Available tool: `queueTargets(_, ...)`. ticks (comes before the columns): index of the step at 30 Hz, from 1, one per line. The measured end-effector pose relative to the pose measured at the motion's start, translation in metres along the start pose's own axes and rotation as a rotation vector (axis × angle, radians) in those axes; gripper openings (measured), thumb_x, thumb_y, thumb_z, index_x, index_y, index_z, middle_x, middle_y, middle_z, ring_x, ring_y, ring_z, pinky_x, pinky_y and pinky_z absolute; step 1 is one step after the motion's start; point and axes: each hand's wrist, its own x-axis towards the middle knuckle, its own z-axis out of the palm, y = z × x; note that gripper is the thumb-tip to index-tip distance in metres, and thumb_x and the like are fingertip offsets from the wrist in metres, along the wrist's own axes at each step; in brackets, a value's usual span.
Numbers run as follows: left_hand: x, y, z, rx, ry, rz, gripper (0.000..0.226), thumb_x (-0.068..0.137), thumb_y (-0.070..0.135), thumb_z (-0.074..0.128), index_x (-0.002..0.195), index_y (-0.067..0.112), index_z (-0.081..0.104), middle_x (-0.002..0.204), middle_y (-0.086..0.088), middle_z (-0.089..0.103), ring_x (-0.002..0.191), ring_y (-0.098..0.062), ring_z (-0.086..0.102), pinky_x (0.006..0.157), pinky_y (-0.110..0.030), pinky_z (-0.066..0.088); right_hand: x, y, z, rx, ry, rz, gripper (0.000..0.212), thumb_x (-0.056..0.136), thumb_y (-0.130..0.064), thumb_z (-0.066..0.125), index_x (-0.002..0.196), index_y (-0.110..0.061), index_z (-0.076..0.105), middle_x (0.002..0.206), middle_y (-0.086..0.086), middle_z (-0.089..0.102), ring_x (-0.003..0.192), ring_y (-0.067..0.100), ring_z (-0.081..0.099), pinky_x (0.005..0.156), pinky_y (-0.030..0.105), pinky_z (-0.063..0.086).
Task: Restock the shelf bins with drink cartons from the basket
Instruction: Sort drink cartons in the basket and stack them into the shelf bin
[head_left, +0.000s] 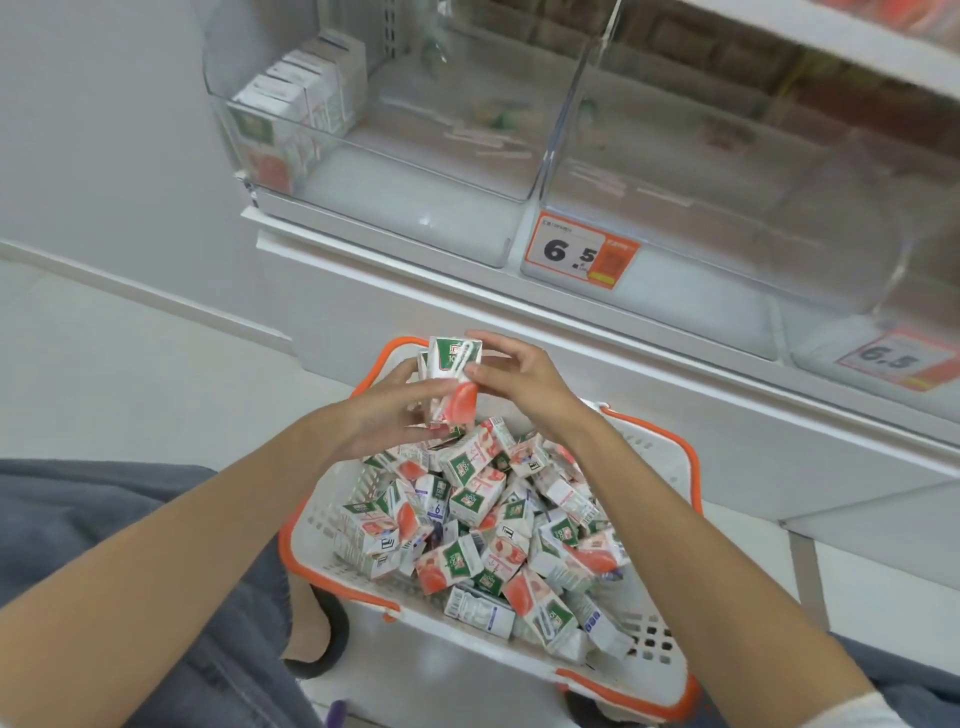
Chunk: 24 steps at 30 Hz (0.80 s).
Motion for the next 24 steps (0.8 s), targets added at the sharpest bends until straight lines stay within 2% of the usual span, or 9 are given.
queueTargets(2, -0.007, 0.012, 0.002, 0.113, 0.042, 0.056, 0.079, 0.071, 0.013, 0.083, 0.136, 0.027, 0.043, 0.124, -0.013, 0.063, 0.109, -0.030, 0.066, 0.090, -0.041, 0.055, 0.003, -0.018, 0.000, 0.017, -0.069, 0.015, 0.047, 0.090, -0.002, 0.063, 0.136, -0.011, 0.053, 0.119, 0.017, 0.064, 0.096, 0.021, 0.064, 0.086, 0.028, 0.053)
queueTargets(5, -0.019, 0.043, 0.004, 0.202, 0.050, 0.138, 0.070, 0.078, 0.003, 0.076, 0.135, 0.029, 0.044, 0.126, -0.017, 0.061, 0.109, -0.030, 0.066, 0.093, -0.043, 0.054, 0.013, -0.053, 0.009, -0.057, -0.163, 0.036, 0.062, 0.088, -0.013, 0.068, 0.144, -0.023, 0.042, 0.116, 0.010, 0.065, 0.098, 0.019, 0.065, 0.087, 0.028, 0.051)
queueTargets(9, -0.035, 0.106, 0.004, 0.261, 0.089, 0.319, 0.080, 0.074, 0.006, 0.081, 0.138, 0.033, 0.041, 0.135, -0.015, 0.052, 0.105, -0.024, 0.067, 0.086, -0.038, 0.057, 0.037, -0.115, 0.028, -0.172, -0.046, -0.112, 0.070, 0.076, -0.013, 0.081, 0.139, -0.017, 0.049, 0.119, 0.011, 0.067, 0.103, 0.020, 0.066, 0.089, 0.025, 0.053)
queueTargets(12, -0.048, 0.162, -0.011, 0.480, 0.275, 0.512, 0.112, 0.058, 0.032, 0.090, 0.145, 0.045, 0.022, 0.141, 0.002, 0.035, 0.109, -0.011, 0.061, 0.079, -0.027, 0.056, 0.063, -0.160, 0.036, -0.157, 0.040, -0.240, 0.068, 0.074, -0.016, 0.083, 0.135, -0.015, 0.052, 0.114, 0.006, 0.069, 0.098, 0.015, 0.066, 0.090, 0.024, 0.051)
queueTargets(14, -0.051, 0.189, -0.032, 0.723, 0.424, 0.633, 0.123, 0.048, 0.045, 0.094, 0.147, 0.041, 0.022, 0.144, 0.005, 0.030, 0.122, -0.010, 0.048, 0.091, -0.029, 0.050, 0.085, -0.184, 0.044, -0.134, 0.117, -0.307, 0.073, 0.073, -0.017, 0.084, 0.137, -0.011, 0.049, 0.116, 0.006, 0.067, 0.096, 0.013, 0.065, 0.086, 0.025, 0.050)
queueTargets(17, -0.041, 0.209, -0.074, 0.997, 0.741, 0.741, 0.112, 0.057, 0.042, 0.091, 0.149, 0.026, 0.028, 0.152, -0.002, 0.026, 0.140, -0.021, 0.028, 0.112, -0.043, 0.034, 0.124, -0.207, 0.055, -0.117, 0.252, -0.378, 0.085, 0.071, -0.023, 0.086, 0.142, -0.007, 0.042, 0.127, 0.008, 0.062, 0.107, 0.015, 0.063, 0.088, 0.025, 0.049)
queueTargets(19, -0.030, 0.208, -0.100, 1.193, 0.897, 0.673, 0.110, 0.065, 0.049, 0.084, 0.152, 0.022, 0.022, 0.159, -0.004, 0.016, 0.146, -0.024, 0.014, 0.116, -0.045, 0.025, 0.152, -0.212, 0.062, -0.194, 0.315, -0.396, 0.078, 0.070, -0.026, 0.087, 0.135, -0.010, 0.048, 0.129, 0.011, 0.060, 0.108, 0.018, 0.062, 0.085, 0.025, 0.050)
queueTargets(22, -0.012, 0.198, -0.128, 1.451, 0.969, 0.627, 0.103, 0.078, 0.057, 0.069, 0.154, 0.016, 0.013, 0.163, -0.003, 0.006, 0.150, -0.020, 0.003, 0.115, -0.046, 0.023, 0.190, -0.204, 0.079, -0.373, 0.358, -0.357, 0.073, 0.070, -0.024, 0.087, 0.130, -0.007, 0.050, 0.128, 0.017, 0.055, 0.109, 0.024, 0.062, 0.095, 0.036, 0.051)
queueTargets(24, -0.006, 0.193, -0.141, 1.530, 0.990, 0.688, 0.096, 0.083, 0.055, 0.062, 0.154, 0.014, 0.012, 0.163, -0.004, 0.007, 0.150, -0.020, 0.003, 0.113, -0.046, 0.024, 0.209, -0.193, 0.090, -0.411, 0.309, -0.309, 0.075, 0.073, -0.022, 0.085, 0.134, -0.006, 0.045, 0.127, 0.012, 0.054, 0.106, 0.020, 0.061, 0.092, 0.028, 0.050)
